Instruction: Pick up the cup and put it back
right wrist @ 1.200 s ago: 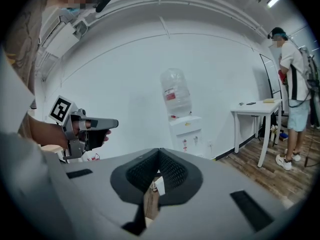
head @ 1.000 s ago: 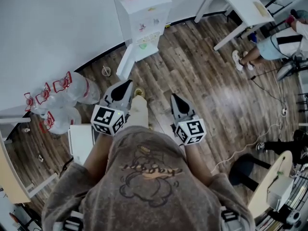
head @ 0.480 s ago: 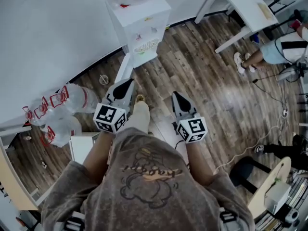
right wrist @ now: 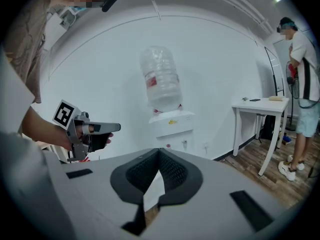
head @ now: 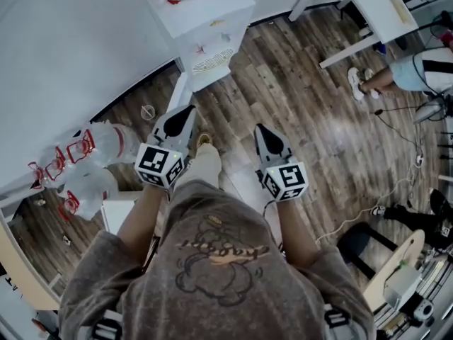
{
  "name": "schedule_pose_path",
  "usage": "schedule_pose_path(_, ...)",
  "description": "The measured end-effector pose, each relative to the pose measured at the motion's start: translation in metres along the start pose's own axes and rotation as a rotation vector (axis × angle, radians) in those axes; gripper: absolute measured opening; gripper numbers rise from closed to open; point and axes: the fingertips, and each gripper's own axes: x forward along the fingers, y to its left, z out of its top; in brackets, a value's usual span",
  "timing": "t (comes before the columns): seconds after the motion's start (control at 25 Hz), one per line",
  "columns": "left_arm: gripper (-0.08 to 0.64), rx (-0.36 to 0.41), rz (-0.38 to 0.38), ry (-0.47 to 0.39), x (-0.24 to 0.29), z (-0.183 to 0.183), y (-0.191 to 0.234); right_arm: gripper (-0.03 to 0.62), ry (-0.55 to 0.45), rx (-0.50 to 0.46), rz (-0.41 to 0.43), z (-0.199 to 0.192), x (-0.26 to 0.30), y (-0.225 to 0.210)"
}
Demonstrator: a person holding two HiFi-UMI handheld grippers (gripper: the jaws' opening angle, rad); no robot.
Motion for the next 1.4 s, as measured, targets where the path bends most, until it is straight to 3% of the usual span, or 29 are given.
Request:
schedule_pose_path(0.28, 0.003, -0.017, -0.041, 0.013, 0.036, 0.016, 0.028, -0.008, 0.008, 0.018, -0.008, 0.019, 0.047, -0.017)
schedule_pose_path(0.64, 0.003, -0.051, -0.013, -0.001, 0.083, -0.028, 0.069, -0.006, 0.012, 0.012, -0.002, -0.010, 0.099, -0.047)
schedule_pose_path(1.0, 0.003, -0.050, 0.039, -0.025, 0.128, -0.102, 0.095, -0.002, -0.039, 0.010, 0.022, -0.072, 0.149, -0.089)
schedule_pose_path(1.4, 0.003, -0.020, 0.038, -0.039, 0.191, -0.228, 0.133, 0.000, -0.052, -0.016, 0.062, -0.192, 0.225, -0.134)
